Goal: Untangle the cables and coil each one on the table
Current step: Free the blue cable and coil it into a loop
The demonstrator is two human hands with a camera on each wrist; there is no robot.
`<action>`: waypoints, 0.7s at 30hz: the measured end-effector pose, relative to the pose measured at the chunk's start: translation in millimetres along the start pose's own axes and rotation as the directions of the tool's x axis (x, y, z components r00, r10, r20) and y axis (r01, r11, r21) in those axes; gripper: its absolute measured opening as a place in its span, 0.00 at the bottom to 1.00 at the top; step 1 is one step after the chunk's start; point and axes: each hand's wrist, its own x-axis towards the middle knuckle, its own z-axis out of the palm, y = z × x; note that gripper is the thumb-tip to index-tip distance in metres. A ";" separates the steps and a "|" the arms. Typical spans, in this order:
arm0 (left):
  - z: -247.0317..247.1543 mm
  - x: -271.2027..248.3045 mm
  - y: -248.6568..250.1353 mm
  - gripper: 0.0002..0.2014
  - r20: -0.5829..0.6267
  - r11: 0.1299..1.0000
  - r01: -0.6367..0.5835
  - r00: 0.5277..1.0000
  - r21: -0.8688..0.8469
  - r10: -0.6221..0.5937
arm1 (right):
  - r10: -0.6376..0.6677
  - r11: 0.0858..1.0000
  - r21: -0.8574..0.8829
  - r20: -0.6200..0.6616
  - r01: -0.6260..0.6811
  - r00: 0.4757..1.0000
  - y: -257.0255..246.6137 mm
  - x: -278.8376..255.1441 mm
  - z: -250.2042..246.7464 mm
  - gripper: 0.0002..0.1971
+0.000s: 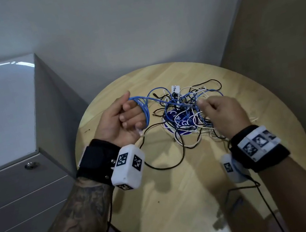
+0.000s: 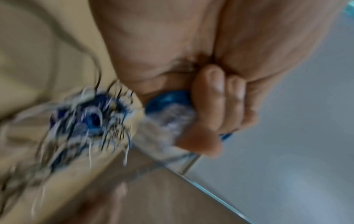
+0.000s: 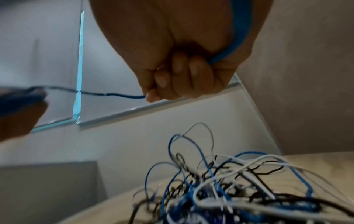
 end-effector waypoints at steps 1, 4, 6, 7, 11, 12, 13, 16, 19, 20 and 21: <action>3.4 0.5 -2.2 0.18 0.007 0.988 -0.039 0.999 -0.149 0.040 | -0.014 0.999 -0.048 0.072 0.018 0.997 -3.7 -4.7 8.4 0.26; 4.9 8.9 -8.6 0.09 -0.084 0.913 -0.243 0.970 -0.329 0.227 | -0.065 0.981 -0.153 0.314 0.118 0.947 -24.1 -27.4 31.7 0.25; 0.4 15.8 -10.1 0.07 -0.160 0.891 -0.367 0.929 -0.267 0.334 | -0.139 0.969 -0.135 0.395 0.207 0.908 -38.4 -40.5 40.9 0.25; -4.3 19.4 -10.3 0.08 -0.187 0.888 -0.410 0.908 -0.208 0.375 | -0.193 0.960 -0.113 0.400 0.257 0.896 -44.7 -45.5 41.8 0.26; -15.1 26.1 -16.4 0.10 -0.191 0.866 -0.449 0.851 0.217 0.489 | -0.404 0.915 0.145 0.322 0.377 0.856 -61.9 -53.4 28.7 0.24; -15.4 25.6 -19.5 0.09 -0.192 0.833 -0.436 0.835 0.341 0.516 | -0.432 0.899 0.223 0.303 0.377 0.850 -64.4 -51.5 22.1 0.20; -14.3 24.1 -22.3 0.09 -0.180 0.773 -0.412 0.817 0.482 0.548 | -0.451 0.884 0.273 0.289 0.379 0.844 -65.8 -48.5 16.2 0.16; -7.9 20.1 -34.2 0.08 -0.025 0.522 -0.299 0.850 0.799 0.525 | -0.485 0.867 0.224 0.167 0.446 0.859 -61.3 -35.4 2.3 0.07; 2.2 15.3 -48.3 0.10 0.103 0.442 -0.230 0.951 0.867 0.293 | -0.494 0.867 0.099 0.034 0.489 0.869 -53.0 -24.8 -4.7 0.08; 5.6 14.2 -51.6 0.11 0.113 0.441 -0.207 0.967 0.874 0.230 | -0.483 0.874 0.070 0.016 0.481 0.875 -50.0 -22.7 -5.9 0.09; 8.7 13.2 -53.4 0.12 0.112 0.451 -0.185 0.977 0.873 0.183 | -0.468 0.883 0.053 0.002 0.467 0.884 -46.5 -21.3 -6.1 0.09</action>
